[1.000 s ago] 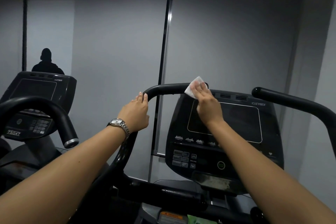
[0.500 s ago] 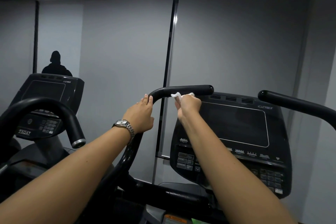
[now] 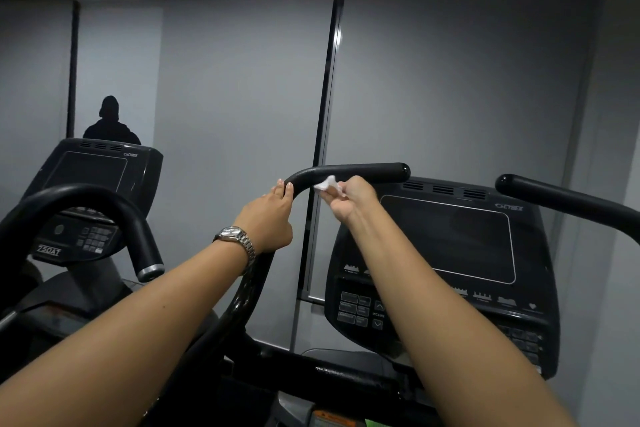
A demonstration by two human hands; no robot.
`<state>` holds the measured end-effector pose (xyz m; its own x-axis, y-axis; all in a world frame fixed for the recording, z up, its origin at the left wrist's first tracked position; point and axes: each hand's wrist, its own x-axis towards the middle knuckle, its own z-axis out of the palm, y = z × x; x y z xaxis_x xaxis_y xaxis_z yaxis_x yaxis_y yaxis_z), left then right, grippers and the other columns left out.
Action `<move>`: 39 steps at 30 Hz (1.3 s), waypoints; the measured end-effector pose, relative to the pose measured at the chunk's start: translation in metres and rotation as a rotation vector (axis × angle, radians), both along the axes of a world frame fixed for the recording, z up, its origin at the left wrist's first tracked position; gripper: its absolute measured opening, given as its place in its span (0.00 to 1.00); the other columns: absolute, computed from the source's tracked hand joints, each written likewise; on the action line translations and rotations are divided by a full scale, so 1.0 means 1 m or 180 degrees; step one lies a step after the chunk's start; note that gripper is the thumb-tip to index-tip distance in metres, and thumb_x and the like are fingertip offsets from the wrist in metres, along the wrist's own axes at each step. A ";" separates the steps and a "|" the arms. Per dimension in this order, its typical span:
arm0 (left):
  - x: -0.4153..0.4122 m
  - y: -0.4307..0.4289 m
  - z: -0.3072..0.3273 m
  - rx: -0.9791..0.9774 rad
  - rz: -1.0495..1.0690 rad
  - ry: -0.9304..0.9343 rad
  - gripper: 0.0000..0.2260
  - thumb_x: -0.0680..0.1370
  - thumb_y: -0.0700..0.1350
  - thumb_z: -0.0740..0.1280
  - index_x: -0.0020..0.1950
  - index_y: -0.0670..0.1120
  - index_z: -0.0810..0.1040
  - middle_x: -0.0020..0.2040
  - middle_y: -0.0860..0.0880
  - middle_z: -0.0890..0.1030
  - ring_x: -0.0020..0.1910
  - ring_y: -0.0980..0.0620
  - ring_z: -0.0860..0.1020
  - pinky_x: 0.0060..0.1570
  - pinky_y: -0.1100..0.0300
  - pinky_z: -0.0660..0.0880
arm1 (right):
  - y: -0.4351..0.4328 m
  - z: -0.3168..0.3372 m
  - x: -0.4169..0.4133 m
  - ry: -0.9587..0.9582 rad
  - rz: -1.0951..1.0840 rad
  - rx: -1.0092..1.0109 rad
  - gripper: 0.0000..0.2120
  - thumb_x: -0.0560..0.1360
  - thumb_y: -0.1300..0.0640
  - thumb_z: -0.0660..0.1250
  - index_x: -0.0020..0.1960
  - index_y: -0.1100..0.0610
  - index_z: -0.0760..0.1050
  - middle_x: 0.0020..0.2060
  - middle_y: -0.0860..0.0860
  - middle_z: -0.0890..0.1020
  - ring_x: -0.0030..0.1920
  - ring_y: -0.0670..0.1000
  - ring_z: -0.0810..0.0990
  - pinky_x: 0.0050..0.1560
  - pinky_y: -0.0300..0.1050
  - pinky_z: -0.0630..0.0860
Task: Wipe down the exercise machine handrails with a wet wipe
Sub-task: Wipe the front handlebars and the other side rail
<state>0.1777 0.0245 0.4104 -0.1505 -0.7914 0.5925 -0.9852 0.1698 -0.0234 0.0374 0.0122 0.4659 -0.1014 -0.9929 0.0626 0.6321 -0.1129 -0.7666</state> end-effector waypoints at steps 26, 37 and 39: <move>-0.018 -0.009 0.020 -0.0905 -0.0864 0.0738 0.27 0.77 0.32 0.53 0.76 0.41 0.53 0.75 0.43 0.61 0.74 0.49 0.60 0.70 0.60 0.58 | -0.027 -0.013 -0.038 0.5649 -0.1796 -0.2590 0.20 0.78 0.64 0.56 0.70 0.61 0.63 0.69 0.57 0.69 0.68 0.56 0.67 0.58 0.51 0.70; -0.069 -0.043 0.027 -0.1366 -0.1103 0.0189 0.22 0.79 0.38 0.58 0.74 0.43 0.62 0.67 0.43 0.73 0.60 0.46 0.74 0.57 0.60 0.71 | -0.029 0.000 -0.096 0.4767 -0.2717 -0.2865 0.22 0.73 0.59 0.72 0.65 0.62 0.72 0.62 0.58 0.78 0.58 0.58 0.80 0.57 0.53 0.77; -0.074 -0.047 0.027 -0.1569 -0.0978 0.0022 0.18 0.80 0.42 0.58 0.70 0.45 0.67 0.62 0.43 0.74 0.58 0.46 0.74 0.57 0.58 0.72 | -0.029 0.004 -0.114 0.5465 -0.2876 -0.2748 0.19 0.76 0.56 0.67 0.65 0.61 0.74 0.65 0.56 0.76 0.62 0.58 0.77 0.60 0.53 0.73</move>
